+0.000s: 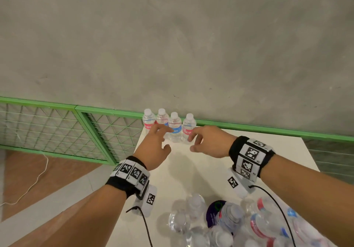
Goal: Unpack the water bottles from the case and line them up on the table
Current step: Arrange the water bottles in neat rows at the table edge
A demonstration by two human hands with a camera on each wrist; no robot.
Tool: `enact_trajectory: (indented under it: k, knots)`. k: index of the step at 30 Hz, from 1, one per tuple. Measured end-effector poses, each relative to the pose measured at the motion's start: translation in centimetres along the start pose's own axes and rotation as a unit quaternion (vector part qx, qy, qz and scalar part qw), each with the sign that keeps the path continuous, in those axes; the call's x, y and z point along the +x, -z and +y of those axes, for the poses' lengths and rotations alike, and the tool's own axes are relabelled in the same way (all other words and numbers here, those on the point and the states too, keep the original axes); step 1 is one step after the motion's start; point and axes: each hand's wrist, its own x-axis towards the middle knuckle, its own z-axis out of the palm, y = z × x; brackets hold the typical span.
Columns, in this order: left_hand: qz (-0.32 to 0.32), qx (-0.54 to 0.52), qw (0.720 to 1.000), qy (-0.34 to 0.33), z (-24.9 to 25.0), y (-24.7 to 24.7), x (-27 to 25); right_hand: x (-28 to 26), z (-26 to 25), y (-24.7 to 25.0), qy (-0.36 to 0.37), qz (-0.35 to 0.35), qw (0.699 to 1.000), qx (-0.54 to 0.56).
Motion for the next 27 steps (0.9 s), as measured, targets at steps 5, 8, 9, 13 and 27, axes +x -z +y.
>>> enact_trajectory:
  k: [5,8,9,13,27]
  knots:
    - [-0.103,-0.031,0.994,-0.023,3.1,0.1,-6.9,-7.5,-1.5,-3.1,0.059,-0.133,0.985,-0.091]
    - [-0.193,-0.023,0.981,-0.015,3.9,-0.8,-10.3,-9.2,-1.1,-5.8,0.064,-0.148,0.979,-0.128]
    - [-0.206,-0.013,0.978,-0.003,4.1,-1.2,-11.2,-9.4,-1.0,-6.7,0.064,-0.148,0.977,-0.136]
    - [-0.224,0.015,0.974,0.027,4.8,-2.4,-13.7,-9.2,-0.5,-9.4,0.074,-0.114,0.981,-0.138]
    - [-0.008,0.007,0.987,0.161,2.4,-3.2,-14.2,-8.6,0.3,-9.2,-0.063,0.018,0.996,-0.061]
